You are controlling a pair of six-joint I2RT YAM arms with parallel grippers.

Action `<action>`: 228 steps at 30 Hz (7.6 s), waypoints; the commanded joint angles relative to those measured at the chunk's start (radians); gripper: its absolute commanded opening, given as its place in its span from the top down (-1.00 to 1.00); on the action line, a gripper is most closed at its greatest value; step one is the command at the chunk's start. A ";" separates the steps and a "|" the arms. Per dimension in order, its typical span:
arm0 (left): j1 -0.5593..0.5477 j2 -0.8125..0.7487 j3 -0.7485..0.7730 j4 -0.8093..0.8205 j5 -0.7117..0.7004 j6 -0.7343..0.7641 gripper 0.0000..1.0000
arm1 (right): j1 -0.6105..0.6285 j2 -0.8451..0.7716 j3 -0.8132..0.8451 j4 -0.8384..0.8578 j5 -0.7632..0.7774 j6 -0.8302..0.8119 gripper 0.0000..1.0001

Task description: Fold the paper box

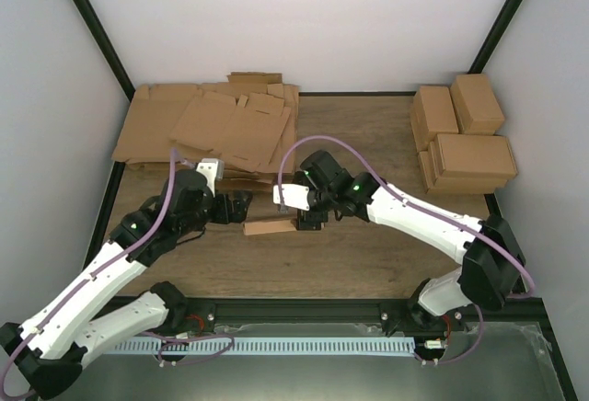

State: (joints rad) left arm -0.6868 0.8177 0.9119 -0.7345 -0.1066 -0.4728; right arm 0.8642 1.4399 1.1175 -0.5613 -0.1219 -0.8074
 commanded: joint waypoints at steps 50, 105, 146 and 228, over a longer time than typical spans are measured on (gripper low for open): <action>0.007 0.008 -0.109 0.038 0.091 0.019 -0.75 | -0.077 -0.173 0.109 0.189 -0.253 0.521 -0.97; 0.007 0.141 -0.153 0.095 -0.008 -0.026 0.19 | -0.186 -0.210 -0.176 0.034 0.020 0.888 -0.03; 0.008 0.134 -0.091 0.043 0.018 0.027 0.16 | -0.187 -0.146 -0.045 -0.090 -0.017 0.858 -0.08; 0.006 0.195 -0.044 0.026 0.059 0.062 0.92 | -0.315 -0.188 -0.107 0.025 -0.083 0.743 0.07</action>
State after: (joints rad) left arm -0.6830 1.0279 0.8455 -0.7059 -0.0433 -0.4370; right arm 0.5682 1.2907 1.0252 -0.5961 -0.1806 -0.0040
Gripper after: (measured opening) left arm 0.038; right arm 0.440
